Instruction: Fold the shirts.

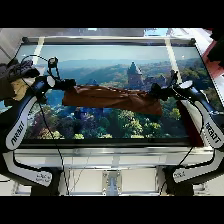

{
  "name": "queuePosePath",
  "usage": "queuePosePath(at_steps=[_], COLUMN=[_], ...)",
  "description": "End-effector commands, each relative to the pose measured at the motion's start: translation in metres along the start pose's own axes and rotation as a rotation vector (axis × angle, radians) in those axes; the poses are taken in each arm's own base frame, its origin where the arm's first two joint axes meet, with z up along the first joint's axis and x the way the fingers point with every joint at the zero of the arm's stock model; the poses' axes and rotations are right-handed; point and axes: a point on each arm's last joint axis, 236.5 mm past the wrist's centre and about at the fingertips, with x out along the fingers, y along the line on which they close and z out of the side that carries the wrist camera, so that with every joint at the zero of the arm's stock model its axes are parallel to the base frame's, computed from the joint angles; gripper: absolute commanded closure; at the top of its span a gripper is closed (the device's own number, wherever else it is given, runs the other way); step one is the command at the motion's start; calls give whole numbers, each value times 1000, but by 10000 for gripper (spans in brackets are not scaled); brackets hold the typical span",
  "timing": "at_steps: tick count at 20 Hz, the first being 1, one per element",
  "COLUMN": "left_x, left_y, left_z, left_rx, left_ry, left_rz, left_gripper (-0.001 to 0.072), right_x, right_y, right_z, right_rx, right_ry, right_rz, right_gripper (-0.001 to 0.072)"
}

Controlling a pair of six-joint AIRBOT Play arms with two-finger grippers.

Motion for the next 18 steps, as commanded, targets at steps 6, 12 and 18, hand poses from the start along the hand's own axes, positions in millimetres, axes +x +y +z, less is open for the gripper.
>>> queuePosePath(at_steps=[6,12,18], left_x=[-31,-84,-102], left_y=[-12,-44,-95], left_z=[55,128,147], left_rx=[13,-13,6], left_ry=[-42,-191,-269], left_rz=[-3,-94,-301], left_gripper=[83,85,86], right_x=[-44,-114,-86], right_y=[4,-32,-86], right_z=[22,25,-10], right_rx=[-129,-162,-35], right_ry=[26,66,172], right_rz=[-28,-144,-197], right_gripper=[363,345,223])
